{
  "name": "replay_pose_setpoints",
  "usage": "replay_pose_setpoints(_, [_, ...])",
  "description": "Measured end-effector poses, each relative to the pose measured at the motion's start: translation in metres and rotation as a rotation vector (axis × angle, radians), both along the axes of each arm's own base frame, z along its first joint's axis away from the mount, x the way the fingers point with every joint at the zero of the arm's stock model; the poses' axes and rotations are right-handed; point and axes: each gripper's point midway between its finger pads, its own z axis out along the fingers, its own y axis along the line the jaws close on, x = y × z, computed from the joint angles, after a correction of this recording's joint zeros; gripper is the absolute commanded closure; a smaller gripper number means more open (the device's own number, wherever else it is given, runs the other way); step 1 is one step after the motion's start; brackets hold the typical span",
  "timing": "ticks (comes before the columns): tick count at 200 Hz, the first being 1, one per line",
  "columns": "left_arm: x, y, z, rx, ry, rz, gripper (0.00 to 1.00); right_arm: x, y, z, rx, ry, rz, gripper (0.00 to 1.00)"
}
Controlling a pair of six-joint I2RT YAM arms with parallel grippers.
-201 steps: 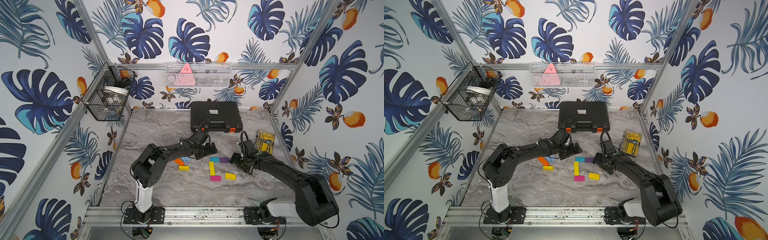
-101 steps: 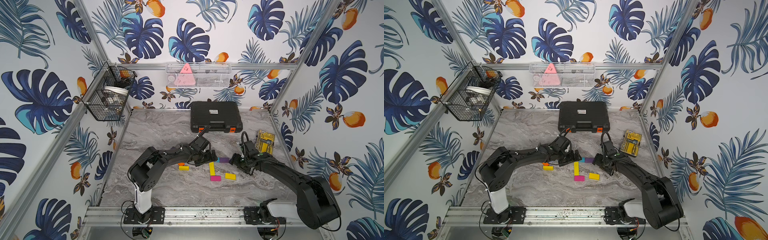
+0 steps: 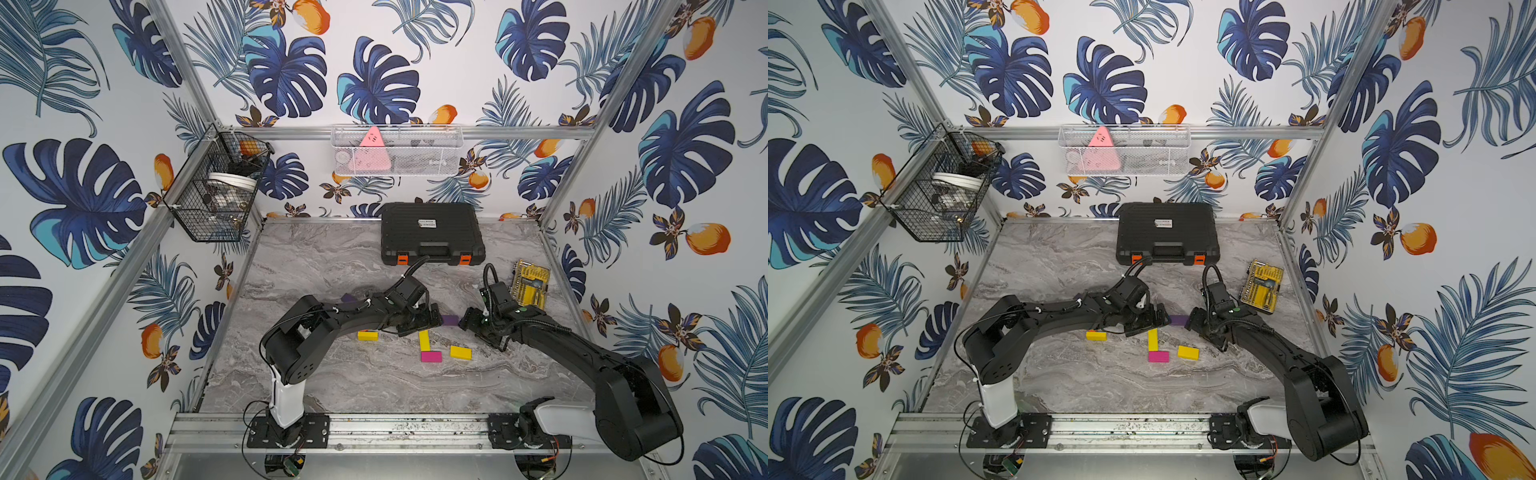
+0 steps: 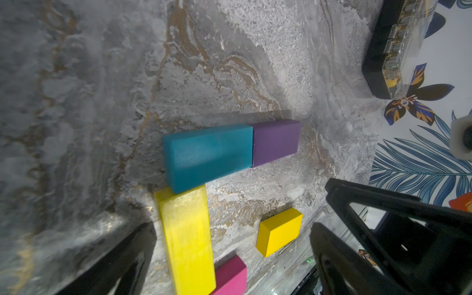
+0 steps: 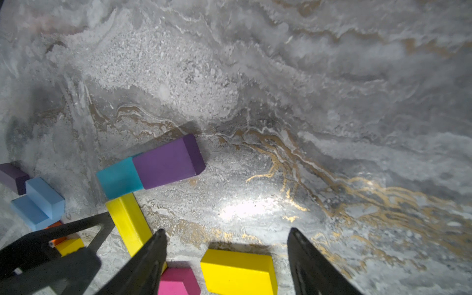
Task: Assemble the letter c with building blocks
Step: Adjust the building block at the center of the board.
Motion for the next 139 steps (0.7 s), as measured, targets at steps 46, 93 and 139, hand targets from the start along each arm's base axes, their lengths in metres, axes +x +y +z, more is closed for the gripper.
replay_pose_setpoints(46, [-0.0006, -0.0028, 0.0004, -0.002, -0.002, -0.005, 0.01, -0.0008, -0.0004, -0.0008, -0.002, 0.003, 0.000, 0.24])
replay_pose_setpoints(93, [-0.0001, -0.0046, -0.0003, -0.002, -0.002, -0.007, 0.01, -0.0012, -0.0006, -0.0012, -0.002, 0.004, 0.000, 0.24])
replay_pose_setpoints(139, [0.0016, -0.0070, 0.0010, -0.005, -0.004, -0.007, 0.01, -0.0013, -0.0006, -0.0014, -0.003, 0.005, 0.000, 0.24])
